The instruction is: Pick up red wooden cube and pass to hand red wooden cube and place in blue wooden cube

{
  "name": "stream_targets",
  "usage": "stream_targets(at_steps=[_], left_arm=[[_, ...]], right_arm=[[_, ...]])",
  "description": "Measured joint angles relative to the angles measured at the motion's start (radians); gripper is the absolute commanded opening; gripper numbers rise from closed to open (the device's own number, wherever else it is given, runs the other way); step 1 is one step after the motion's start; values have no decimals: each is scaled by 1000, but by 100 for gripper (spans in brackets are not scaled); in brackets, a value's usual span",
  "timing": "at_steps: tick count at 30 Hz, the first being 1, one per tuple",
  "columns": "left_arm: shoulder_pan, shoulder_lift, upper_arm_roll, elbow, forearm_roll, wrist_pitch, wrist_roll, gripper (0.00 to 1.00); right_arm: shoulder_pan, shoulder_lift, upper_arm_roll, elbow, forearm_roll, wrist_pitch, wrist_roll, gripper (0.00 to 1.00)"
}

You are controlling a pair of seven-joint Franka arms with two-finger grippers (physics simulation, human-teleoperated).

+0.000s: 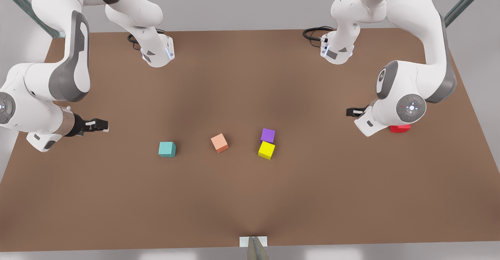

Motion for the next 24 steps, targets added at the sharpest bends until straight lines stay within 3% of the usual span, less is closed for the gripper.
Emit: stream_targets(at_steps=[4,8,12,24], left_arm=[[-7,25,45,-32,-7,50,-18,100],[13,41,220,-234,-7,202,10,100],[52,54,297,-430,-5,421,76,100],[196,105,408,-545,20,764,425,100]], right_arm=[[0,0,0,-7,1,15,-7,100],[0,0,0,-13,3,22,-12,100],[0,0,0,-21,4,27,-17,100],[1,-63,0,-98,5,52,-26,100]])
